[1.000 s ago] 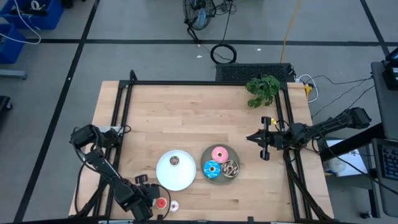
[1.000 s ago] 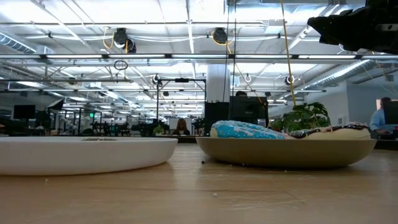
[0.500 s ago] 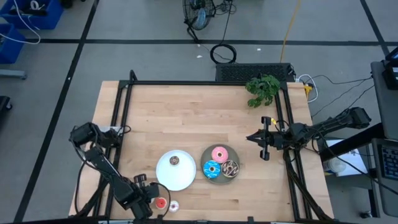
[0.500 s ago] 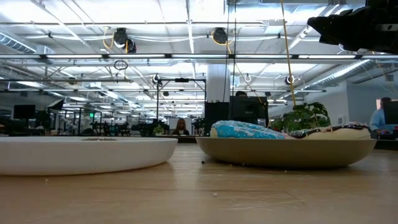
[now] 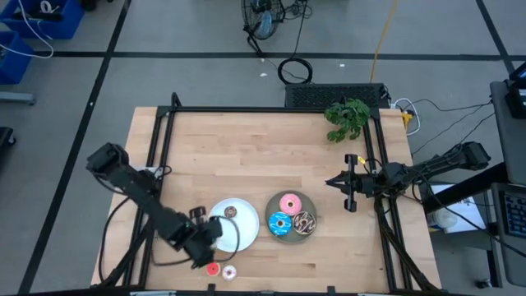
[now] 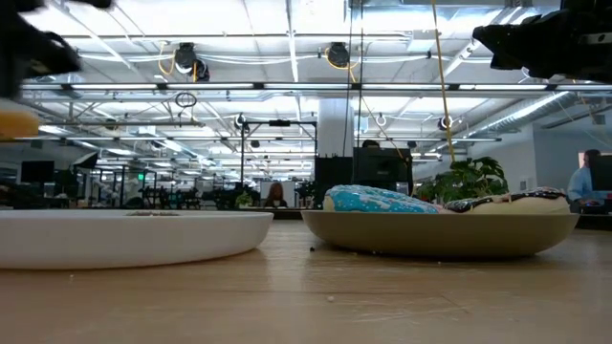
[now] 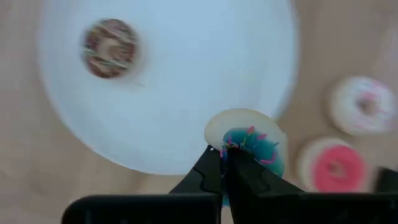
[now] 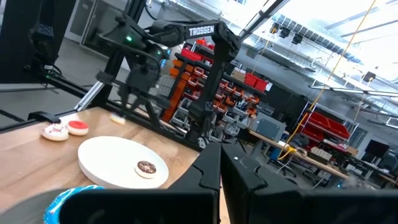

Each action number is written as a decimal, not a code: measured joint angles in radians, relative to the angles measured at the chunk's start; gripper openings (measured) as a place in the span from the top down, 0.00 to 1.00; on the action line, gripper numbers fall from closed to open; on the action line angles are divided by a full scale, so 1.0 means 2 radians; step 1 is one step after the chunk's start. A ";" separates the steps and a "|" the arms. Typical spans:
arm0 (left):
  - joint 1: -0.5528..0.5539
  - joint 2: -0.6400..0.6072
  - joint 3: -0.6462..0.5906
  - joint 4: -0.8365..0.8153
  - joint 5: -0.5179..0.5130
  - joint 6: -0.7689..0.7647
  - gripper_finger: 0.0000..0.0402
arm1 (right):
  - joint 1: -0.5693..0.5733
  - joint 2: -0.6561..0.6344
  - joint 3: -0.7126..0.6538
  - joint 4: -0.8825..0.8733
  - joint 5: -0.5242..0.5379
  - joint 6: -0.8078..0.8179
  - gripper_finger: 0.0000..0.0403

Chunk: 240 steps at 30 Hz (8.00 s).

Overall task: Pick & Place donuts
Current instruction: Put the small blue donut on the white plate

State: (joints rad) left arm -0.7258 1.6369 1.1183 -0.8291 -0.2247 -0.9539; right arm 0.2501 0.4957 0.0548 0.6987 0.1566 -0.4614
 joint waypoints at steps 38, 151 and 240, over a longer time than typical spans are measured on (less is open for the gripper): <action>0.104 0.085 0.001 0.037 0.065 0.137 0.85 | 0.000 0.001 0.000 -0.011 0.001 0.002 1.00; 0.107 0.051 -0.007 0.005 0.092 0.042 0.29 | 0.000 0.001 0.000 -0.007 0.001 -0.024 1.00; 0.078 0.042 -0.007 0.034 0.046 -0.088 0.69 | 0.111 0.895 0.657 0.045 0.157 0.198 1.00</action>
State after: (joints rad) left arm -0.5697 1.7218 1.1049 -0.7606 -0.1320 -1.1298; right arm 0.4725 2.2852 1.3678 0.7884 0.4700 -0.0646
